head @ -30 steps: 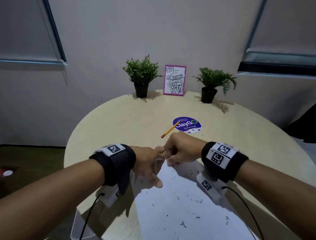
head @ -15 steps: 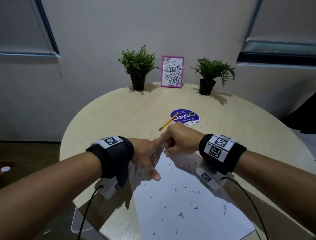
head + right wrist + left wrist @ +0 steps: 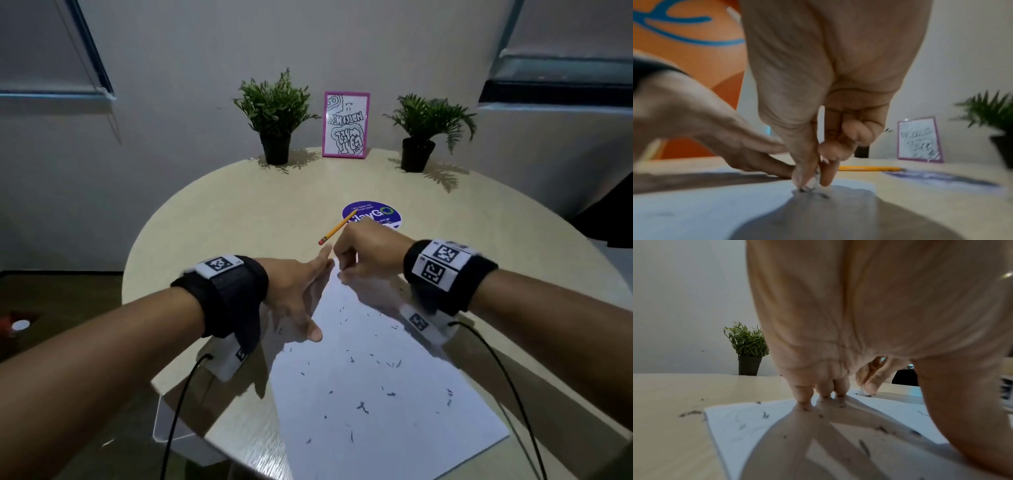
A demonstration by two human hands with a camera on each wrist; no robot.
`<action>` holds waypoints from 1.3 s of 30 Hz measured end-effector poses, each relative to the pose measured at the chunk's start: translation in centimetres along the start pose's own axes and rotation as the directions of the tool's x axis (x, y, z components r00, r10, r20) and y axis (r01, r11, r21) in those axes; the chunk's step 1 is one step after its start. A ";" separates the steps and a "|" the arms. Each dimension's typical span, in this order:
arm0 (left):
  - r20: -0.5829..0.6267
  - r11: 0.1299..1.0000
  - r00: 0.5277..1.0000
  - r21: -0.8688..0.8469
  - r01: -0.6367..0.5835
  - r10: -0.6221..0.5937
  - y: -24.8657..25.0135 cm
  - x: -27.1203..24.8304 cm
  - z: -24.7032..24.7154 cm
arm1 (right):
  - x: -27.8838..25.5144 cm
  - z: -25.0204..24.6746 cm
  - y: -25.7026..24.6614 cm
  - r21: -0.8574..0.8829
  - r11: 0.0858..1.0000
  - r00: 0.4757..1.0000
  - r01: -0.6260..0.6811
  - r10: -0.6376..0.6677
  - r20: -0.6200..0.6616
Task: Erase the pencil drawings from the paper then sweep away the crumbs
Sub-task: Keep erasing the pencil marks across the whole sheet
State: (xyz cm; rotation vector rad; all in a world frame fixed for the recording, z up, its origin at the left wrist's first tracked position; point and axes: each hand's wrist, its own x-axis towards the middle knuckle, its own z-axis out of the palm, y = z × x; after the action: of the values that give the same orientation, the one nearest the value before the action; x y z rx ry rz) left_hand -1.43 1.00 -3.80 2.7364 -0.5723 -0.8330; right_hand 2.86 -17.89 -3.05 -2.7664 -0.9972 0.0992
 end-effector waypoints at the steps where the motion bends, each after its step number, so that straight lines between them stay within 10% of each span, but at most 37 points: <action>1: 0.007 1.000 1.000 0.004 0.011 -0.011 0.1 0.0 0.0 | 0.2 -0.2 0.5 -0.037 0.998 0.999 -0.043 0.042 -0.022; 7: 0.003 0.999 0.999 0.014 0.033 -0.033 0.3 -0.1 -0.3 | -0.9 1.1 -2.7 0.049 0.986 0.981 0.161 -0.165 0.104; 13: 0.013 1.000 1.000 0.010 0.015 -0.015 0.1 0.0 0.1 | 0.3 -0.2 0.8 -0.030 0.996 0.996 -0.087 0.086 -0.022; 18: 0.032 0.999 0.999 -0.046 0.012 -0.011 -0.3 0.2 -0.1 | -0.9 1.3 -2.6 0.029 0.992 0.988 0.123 -0.125 0.096; 24: 0.005 0.997 1.000 0.071 0.013 -0.014 -0.1 0.2 0.2 | -0.4 -0.2 0.6 -0.113 0.983 0.989 -0.141 0.136 -0.055; 29: 0.038 0.997 0.999 -0.079 -0.018 0.021 -0.2 0.4 -0.1 | -2.4 0.5 -3.3 0.130 0.987 0.991 0.095 -0.106 0.077; 35: 0.057 1.000 0.998 0.000 0.002 -0.002 -0.2 0.4 0.1 | -1.2 -0.1 0.9 -0.034 0.992 0.992 -0.123 0.122 -0.033; 39: 0.047 1.000 0.999 -0.024 0.000 0.001 -0.2 0.3 -0.1 | -1.7 1.0 -1.8 0.052 0.995 0.995 0.081 -0.084 0.049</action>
State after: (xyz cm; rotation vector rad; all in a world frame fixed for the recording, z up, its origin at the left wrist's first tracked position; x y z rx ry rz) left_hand -1.09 1.02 -3.98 2.7018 -0.5680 -0.9003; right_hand 0.27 -17.49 -3.63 -2.6859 -1.1048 0.1815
